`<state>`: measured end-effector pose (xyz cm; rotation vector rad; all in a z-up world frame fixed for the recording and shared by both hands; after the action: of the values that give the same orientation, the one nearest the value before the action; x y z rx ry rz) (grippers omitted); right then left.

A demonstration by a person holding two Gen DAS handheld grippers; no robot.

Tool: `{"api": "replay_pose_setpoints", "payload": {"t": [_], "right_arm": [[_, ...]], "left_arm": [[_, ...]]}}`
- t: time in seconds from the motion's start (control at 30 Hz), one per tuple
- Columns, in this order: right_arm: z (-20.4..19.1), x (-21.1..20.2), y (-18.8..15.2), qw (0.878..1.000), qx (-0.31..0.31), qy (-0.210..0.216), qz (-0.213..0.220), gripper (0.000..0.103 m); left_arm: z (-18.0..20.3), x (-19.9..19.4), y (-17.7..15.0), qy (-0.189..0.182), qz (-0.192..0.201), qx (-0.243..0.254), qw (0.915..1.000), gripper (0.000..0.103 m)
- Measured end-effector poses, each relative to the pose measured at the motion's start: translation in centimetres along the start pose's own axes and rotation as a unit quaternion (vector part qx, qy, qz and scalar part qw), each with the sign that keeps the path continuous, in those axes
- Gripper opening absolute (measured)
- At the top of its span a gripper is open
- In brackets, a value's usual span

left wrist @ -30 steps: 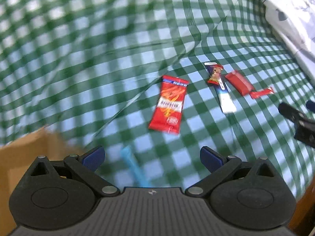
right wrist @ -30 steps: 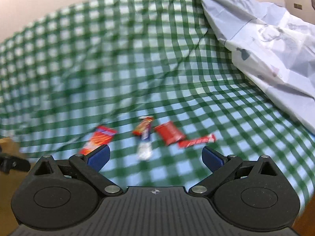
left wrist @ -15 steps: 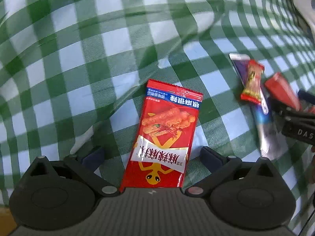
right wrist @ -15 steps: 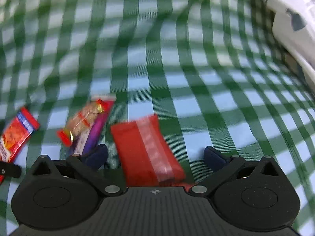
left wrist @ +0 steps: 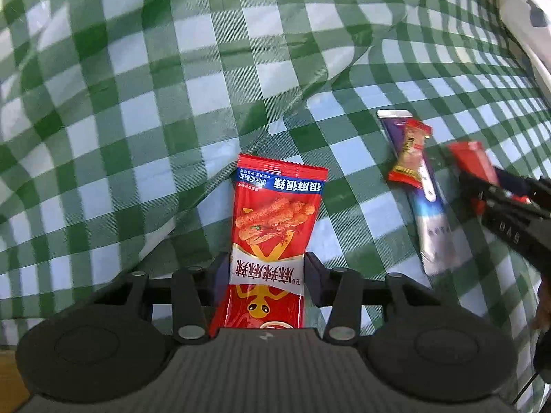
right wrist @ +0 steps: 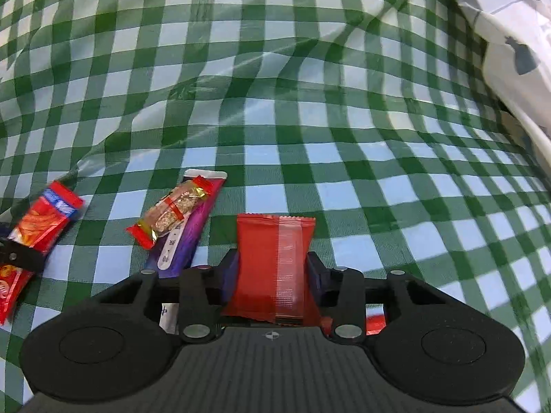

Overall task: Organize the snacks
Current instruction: 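Grasp the large red spicy-strip packet with the left tool while the right tool grasps the small red packet, then carry both red packets over the box with both tools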

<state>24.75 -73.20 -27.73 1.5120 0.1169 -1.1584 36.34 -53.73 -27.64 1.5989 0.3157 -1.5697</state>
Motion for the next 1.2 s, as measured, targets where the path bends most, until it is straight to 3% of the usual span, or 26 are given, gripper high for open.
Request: {"api": "replay_pose_setpoints", "payload": {"t": [0.23,0.4,0.63,0.87,1.07,1.2], "right_arm": [[2.3,-7.2,2.4,0.998,0.043,-0.019,0.049,0.043],[2.4,-16.0,2.1,0.994,0.082,0.020,0.062,0.043],[-1.7,-29.6,-2.6,0.988,0.097,0.100,0.062,0.043],[-8.3,-41.6,-9.0,0.980,0.086,0.176,0.043,0.043],[-14.4,-49.9,-13.9,0.968,0.039,0.247,0.015,0.043],[-17.4,-53.6,-16.1,0.962,0.013,0.274,0.004,0.043]], "left_arm": [[2.9,-8.8,-2.2,-0.001,0.047,0.019,0.9987,0.050],[4.3,-17.2,-6.3,0.001,0.077,0.020,0.9968,0.050],[3.2,-27.5,-14.8,0.015,0.095,-0.012,0.9953,0.050],[-0.5,-36.4,-25.1,0.060,0.116,-0.042,0.9905,0.050],[-4.3,-40.8,-33.6,0.103,0.105,-0.071,0.9866,0.050],[-6.1,-42.5,-38.2,0.110,0.102,-0.101,0.9836,0.050]]}}
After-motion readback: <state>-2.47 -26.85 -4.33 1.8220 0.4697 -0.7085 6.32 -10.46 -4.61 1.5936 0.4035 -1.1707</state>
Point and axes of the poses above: each gripper's, at about its wrist camera, not at the fingertips, and x roughly the way its jaws point, z to its right, y to its top, the point moved 9 cm from there along x, roughly the way its jaws point, and after that the axes turned 14 degrees about -y, right-handed, at the moved point
